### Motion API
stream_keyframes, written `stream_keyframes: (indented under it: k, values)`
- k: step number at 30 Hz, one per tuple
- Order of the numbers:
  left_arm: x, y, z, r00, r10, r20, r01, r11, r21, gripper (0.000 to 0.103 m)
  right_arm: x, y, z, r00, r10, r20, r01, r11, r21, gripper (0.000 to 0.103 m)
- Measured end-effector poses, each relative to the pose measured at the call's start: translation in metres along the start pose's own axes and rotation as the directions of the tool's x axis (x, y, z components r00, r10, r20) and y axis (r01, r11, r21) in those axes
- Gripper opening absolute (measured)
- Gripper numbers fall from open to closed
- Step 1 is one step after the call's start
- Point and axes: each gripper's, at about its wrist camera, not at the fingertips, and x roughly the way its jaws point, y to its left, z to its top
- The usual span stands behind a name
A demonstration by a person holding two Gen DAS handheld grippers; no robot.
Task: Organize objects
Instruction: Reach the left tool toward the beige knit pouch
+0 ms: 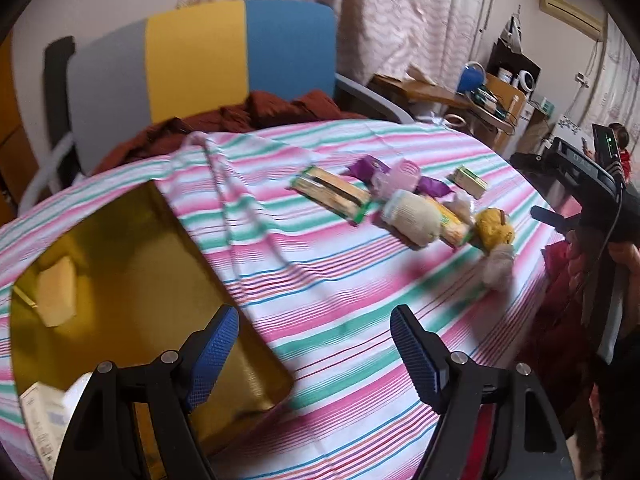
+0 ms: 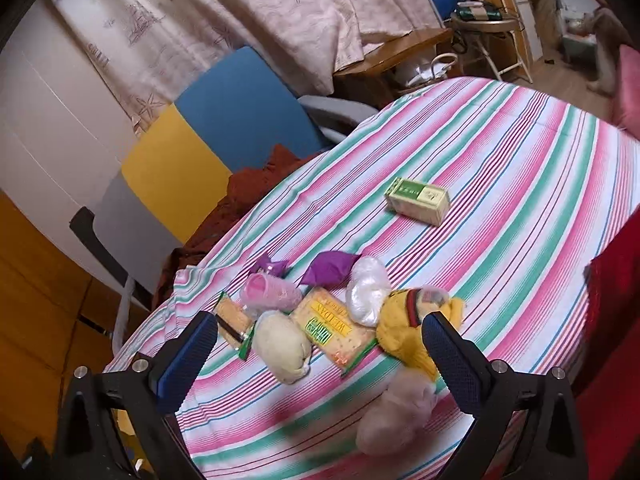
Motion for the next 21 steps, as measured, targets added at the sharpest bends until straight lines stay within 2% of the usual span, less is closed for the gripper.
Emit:
stream_keyframes:
  k: [6,13,21]
  values:
    - [0.034,-0.015,0.02,0.997,-0.061,-0.042,0.059,0.997,-0.057,0.075,0.003,-0.002,-0.001,0.999,0.032,-0.01,-0.032,0.999,0.005,0.103]
    - [0.075,-0.038,0.043,0.983,-0.155,-0.1,0.147,0.985,-0.088,0.074,0.005,-0.002,0.0,0.997,0.075,-0.026,-0.075,0.997,0.007,0.103]
    - [0.119,-0.059,0.074,0.969,-0.215,-0.12,0.191,0.964,-0.186,0.074,0.005,-0.003,-0.001,0.994,0.109,-0.03,-0.108,0.994,0.014,0.103]
